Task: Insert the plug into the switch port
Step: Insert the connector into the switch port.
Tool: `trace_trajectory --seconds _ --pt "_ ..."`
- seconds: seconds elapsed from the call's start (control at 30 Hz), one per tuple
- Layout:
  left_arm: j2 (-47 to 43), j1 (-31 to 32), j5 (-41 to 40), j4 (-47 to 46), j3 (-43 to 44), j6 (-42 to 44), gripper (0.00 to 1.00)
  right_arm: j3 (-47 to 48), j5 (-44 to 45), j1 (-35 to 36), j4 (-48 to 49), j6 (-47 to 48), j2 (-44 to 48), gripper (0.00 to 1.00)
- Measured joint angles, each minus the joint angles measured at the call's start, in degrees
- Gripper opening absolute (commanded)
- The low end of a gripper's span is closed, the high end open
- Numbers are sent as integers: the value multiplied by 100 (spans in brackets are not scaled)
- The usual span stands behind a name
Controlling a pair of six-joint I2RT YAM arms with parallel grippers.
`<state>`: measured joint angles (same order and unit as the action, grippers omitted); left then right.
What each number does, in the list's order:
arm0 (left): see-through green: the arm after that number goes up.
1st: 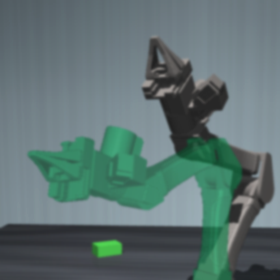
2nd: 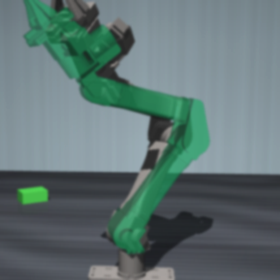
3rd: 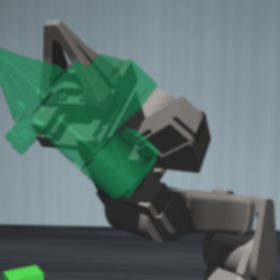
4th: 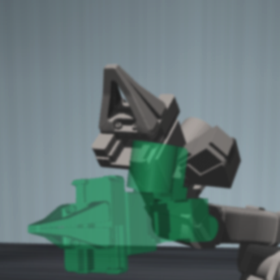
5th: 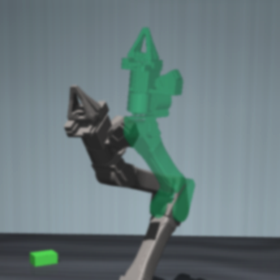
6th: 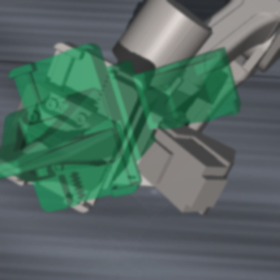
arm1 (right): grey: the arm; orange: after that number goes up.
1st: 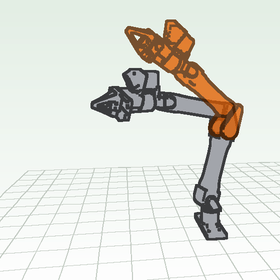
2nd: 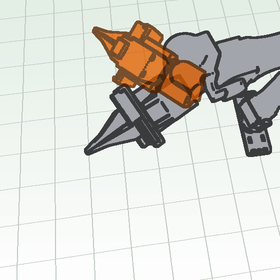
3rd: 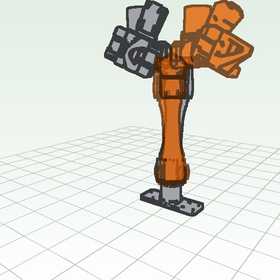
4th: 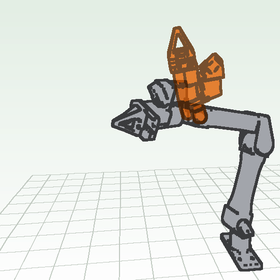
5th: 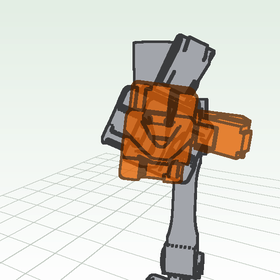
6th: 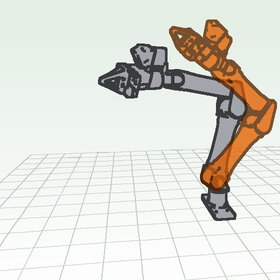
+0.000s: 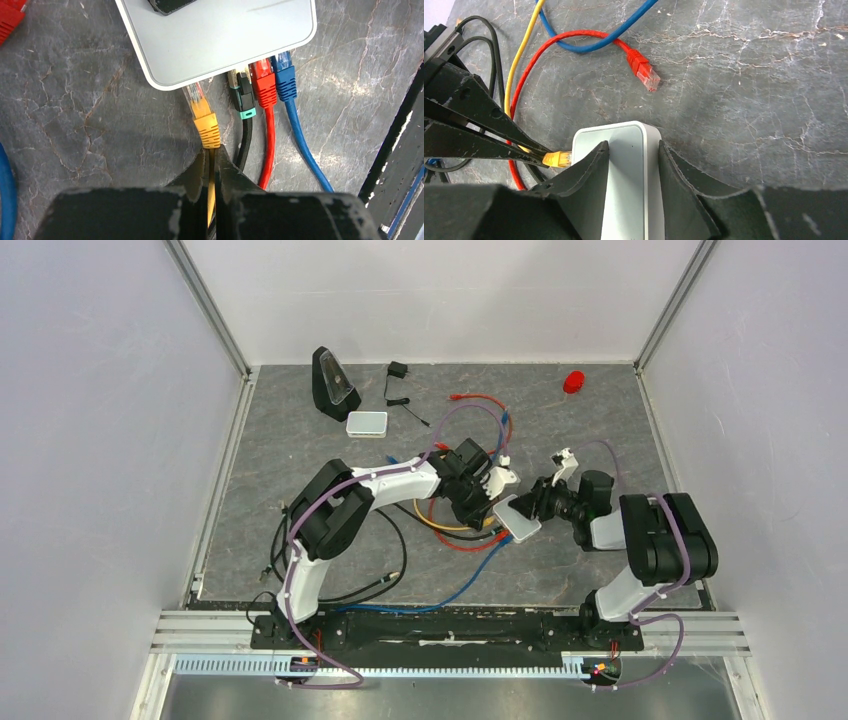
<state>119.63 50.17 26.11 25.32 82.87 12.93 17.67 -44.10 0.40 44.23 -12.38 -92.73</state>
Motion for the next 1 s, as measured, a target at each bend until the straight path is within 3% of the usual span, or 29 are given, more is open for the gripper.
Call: trace_trajectory --seconds 0.37,0.8,0.87,1.0 --pt "-28 0 -125 -50 -57 -216 2 -275 236 83 1235 -1062 -457 38" --pt "-146 -55 -304 -146 -186 -127 2 374 46 260 -704 94 22 37" --pt "-149 -55 -310 -155 -195 -133 2 317 55 260 -511 -76 -39 36" --pt "-186 -61 -332 -225 -280 -245 2 -160 157 254 767 -844 -356 35"
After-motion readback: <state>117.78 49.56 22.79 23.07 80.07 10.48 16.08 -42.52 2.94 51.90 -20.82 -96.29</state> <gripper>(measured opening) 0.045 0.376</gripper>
